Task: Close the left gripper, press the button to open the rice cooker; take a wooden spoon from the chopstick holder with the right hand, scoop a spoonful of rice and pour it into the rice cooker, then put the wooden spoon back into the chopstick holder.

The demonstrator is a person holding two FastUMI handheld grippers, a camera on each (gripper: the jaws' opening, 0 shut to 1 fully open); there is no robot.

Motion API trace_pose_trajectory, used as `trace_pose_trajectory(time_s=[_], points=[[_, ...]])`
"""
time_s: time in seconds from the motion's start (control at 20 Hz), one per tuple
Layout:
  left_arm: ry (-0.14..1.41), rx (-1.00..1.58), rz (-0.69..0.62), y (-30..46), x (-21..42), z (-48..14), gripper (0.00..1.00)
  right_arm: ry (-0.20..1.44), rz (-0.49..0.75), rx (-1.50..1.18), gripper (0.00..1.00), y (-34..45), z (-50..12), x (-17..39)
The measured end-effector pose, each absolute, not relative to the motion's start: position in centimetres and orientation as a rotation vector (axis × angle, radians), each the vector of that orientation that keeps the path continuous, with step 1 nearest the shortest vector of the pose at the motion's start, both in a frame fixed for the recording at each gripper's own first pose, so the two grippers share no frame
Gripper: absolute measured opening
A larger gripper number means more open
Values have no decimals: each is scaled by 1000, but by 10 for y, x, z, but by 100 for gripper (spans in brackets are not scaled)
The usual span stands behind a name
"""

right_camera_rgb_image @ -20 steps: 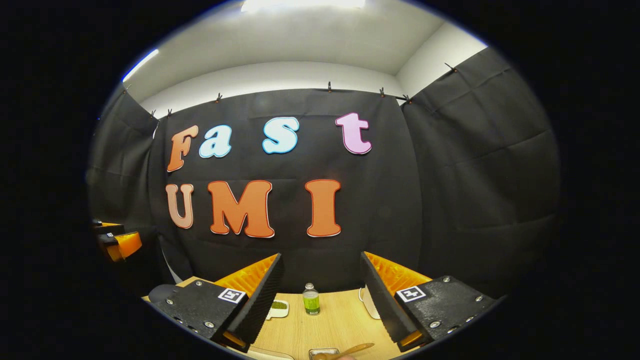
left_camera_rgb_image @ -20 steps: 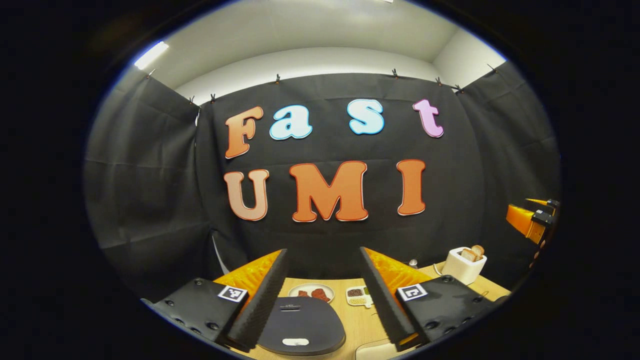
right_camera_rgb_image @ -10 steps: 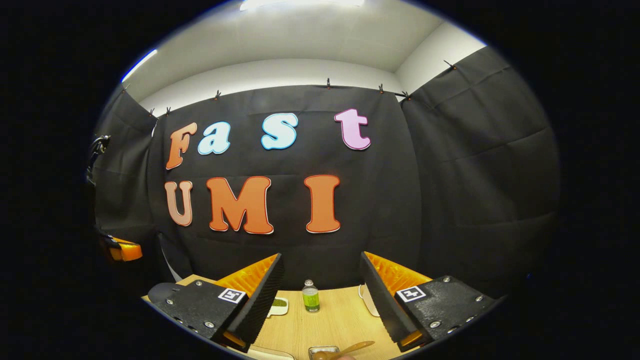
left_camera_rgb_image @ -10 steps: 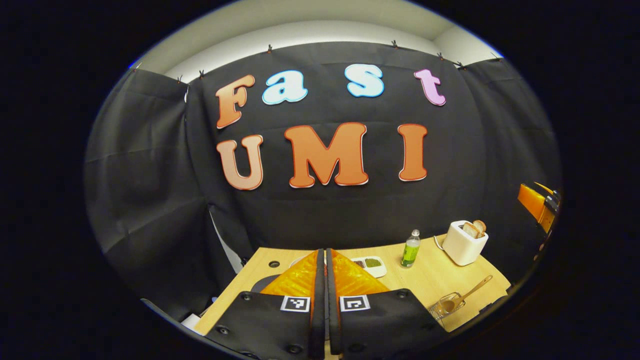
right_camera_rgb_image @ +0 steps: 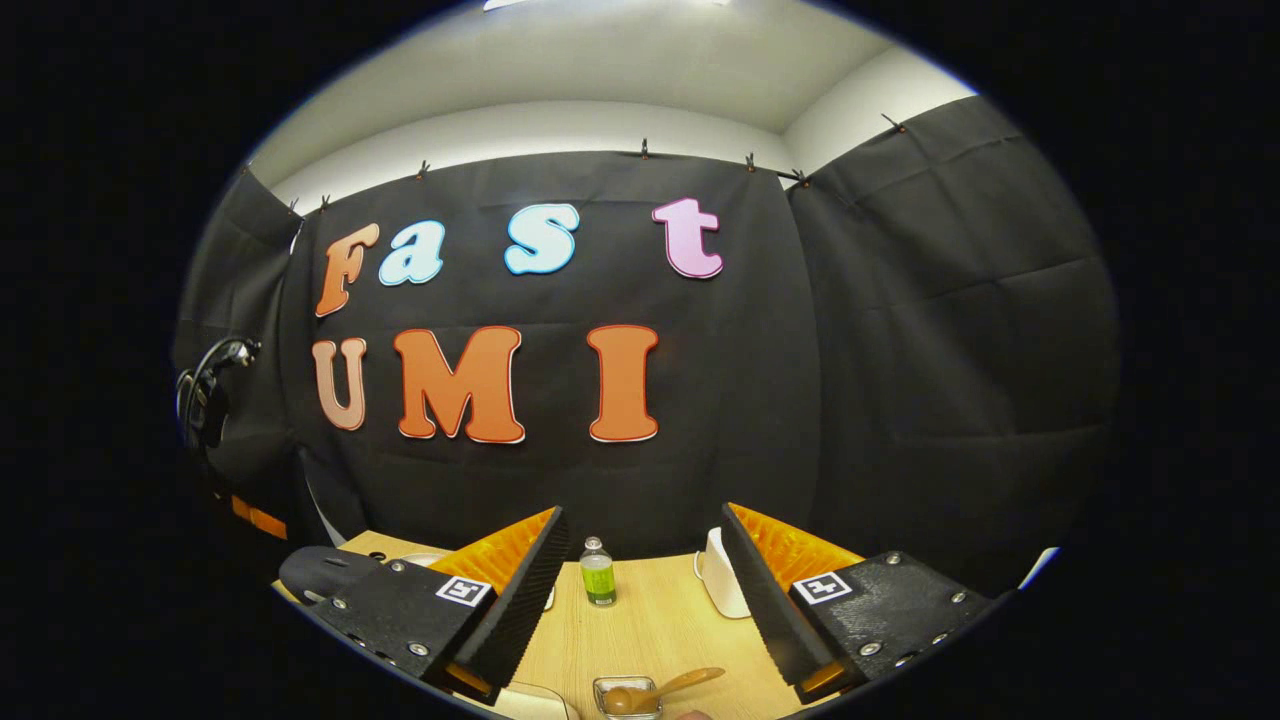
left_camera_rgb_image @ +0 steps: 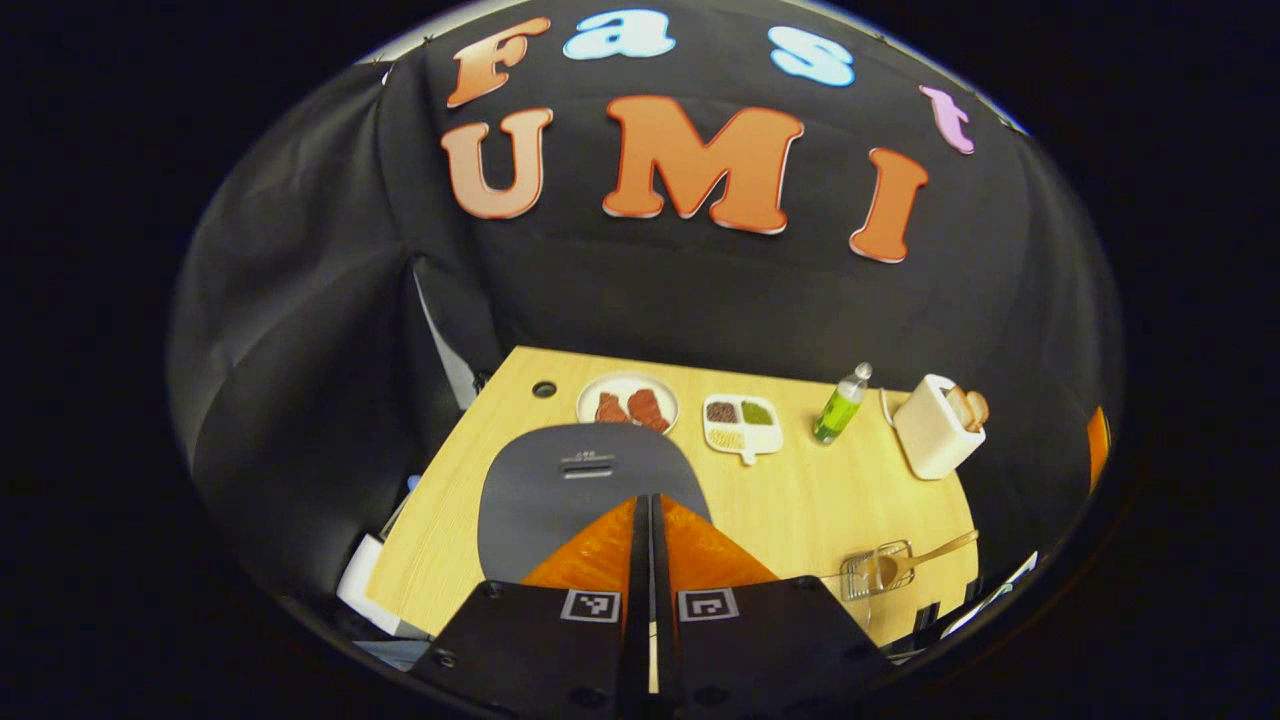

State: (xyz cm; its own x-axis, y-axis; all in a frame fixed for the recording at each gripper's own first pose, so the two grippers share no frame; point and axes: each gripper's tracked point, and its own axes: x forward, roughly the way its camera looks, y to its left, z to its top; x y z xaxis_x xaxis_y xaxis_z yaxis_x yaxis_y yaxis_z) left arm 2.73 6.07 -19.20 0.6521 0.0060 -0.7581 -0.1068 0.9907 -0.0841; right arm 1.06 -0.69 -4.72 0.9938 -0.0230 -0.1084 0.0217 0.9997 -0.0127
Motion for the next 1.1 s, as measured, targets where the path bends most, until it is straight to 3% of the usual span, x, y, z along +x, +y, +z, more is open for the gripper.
trace_pose_trajectory(time_s=[0.05,0.1,0.15,0.4,0.45,0.5,0.55,0.6,1.1], points=[[910,-153,69,60,23,-204,14,123,-29,-14,96,-9,-52,9],[962,-182,71,60,19,-218,0,138,-35,-18,94,-10,-57,8],[1010,-213,78,60,16,-228,7,152,-43,-21,96,-13,-62,8],[1250,-337,107,61,-9,-275,7,199,-71,-29,94,-18,-76,5],[1270,-352,112,62,-9,-282,2,206,-75,-33,94,-19,-79,4],[1291,-362,116,64,-10,-286,7,212,-79,-38,94,-19,-82,4],[1298,-377,122,65,-8,-291,4,217,-83,-42,94,-21,-84,2],[1309,-388,126,66,-6,-295,8,220,-88,-46,94,-21,-86,1],[1364,-433,143,72,-6,-303,7,313,-125,7,94,-25,-125,2]])
